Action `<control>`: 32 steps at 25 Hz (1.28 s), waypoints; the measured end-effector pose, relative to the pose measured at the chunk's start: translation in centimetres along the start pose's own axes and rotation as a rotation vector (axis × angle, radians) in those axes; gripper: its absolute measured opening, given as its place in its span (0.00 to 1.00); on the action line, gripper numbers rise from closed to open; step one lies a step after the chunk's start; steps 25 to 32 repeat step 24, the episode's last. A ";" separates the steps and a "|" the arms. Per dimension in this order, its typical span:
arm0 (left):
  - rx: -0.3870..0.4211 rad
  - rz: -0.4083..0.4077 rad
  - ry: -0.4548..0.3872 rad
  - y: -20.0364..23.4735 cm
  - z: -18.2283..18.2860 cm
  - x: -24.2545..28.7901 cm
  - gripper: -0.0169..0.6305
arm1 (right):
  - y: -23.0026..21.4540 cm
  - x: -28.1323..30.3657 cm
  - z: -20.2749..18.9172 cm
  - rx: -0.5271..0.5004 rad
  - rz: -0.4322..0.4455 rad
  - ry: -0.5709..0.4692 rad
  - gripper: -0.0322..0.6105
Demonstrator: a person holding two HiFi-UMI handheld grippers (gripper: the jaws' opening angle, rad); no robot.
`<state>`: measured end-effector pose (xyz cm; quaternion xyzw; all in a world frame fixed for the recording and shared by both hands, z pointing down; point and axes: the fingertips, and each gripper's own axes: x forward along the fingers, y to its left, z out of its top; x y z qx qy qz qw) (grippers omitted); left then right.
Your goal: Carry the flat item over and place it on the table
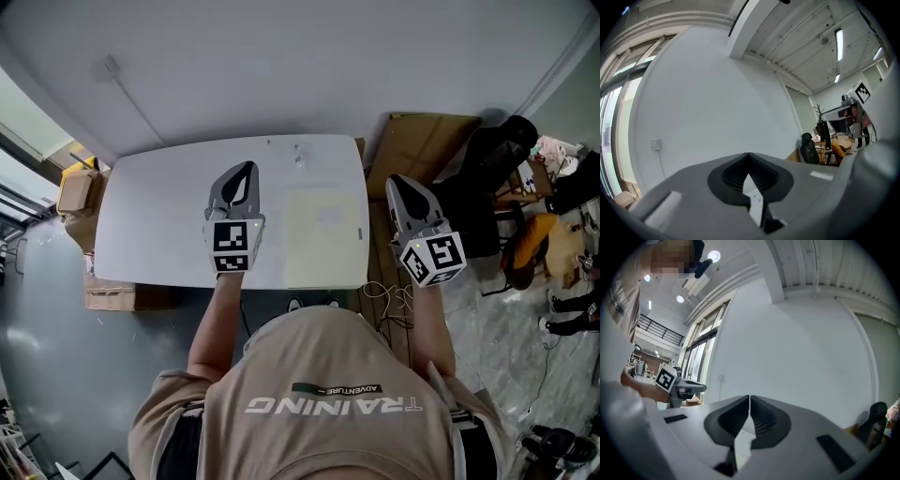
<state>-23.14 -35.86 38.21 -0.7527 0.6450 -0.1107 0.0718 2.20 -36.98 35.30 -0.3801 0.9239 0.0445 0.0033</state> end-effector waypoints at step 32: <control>0.022 -0.044 0.065 -0.8 -1.5 0.2 0.03 | 1.7 0.9 -1.4 -0.077 0.057 0.075 0.07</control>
